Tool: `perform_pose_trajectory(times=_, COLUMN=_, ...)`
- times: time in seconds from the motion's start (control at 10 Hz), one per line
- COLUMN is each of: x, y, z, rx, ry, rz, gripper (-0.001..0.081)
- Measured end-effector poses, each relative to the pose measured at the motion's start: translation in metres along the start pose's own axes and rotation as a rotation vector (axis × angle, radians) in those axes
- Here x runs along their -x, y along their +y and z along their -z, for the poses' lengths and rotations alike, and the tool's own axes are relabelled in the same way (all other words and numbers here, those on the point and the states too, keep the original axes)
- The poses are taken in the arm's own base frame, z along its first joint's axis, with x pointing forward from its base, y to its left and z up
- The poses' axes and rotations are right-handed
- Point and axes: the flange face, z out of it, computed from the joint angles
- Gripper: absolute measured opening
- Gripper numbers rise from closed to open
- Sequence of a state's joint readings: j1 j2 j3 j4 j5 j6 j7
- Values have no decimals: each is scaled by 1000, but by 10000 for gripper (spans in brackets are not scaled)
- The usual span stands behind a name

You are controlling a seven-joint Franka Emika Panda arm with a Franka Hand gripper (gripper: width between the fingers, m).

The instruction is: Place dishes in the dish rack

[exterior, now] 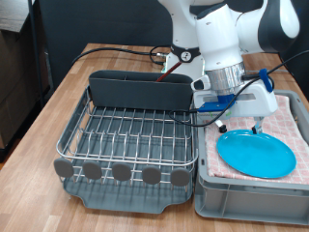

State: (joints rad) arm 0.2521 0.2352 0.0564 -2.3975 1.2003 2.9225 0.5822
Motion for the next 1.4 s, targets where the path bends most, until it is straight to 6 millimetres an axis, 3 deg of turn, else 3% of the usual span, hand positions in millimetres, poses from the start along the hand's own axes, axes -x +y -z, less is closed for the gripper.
perform_pose_trajectory(times=0.3, x=3, y=-4, z=-5, rx=-5, ry=-6, rz=-9, gripper=781)
perform_pose_trajectory(times=0.5, x=5, y=-4, z=-8, rx=-8, ry=-9, rz=-26, gripper=460)
perform_pose_trajectory(times=0.6, x=6, y=-2, z=-10, rx=-9, ry=-7, rz=-30, gripper=460)
perform_pose_trajectory(times=0.8, x=8, y=0, z=-12, rx=-11, ry=-3, rz=-32, gripper=136)
perform_pose_trajectory(times=0.9, x=8, y=1, z=-13, rx=-10, ry=-2, rz=-31, gripper=136)
perform_pose_trajectory(times=1.0, x=8, y=1, z=-13, rx=-11, ry=-1, rz=-30, gripper=48)
perform_pose_trajectory(times=1.4, x=8, y=-1, z=-12, rx=-9, ry=2, rz=-14, gripper=48)
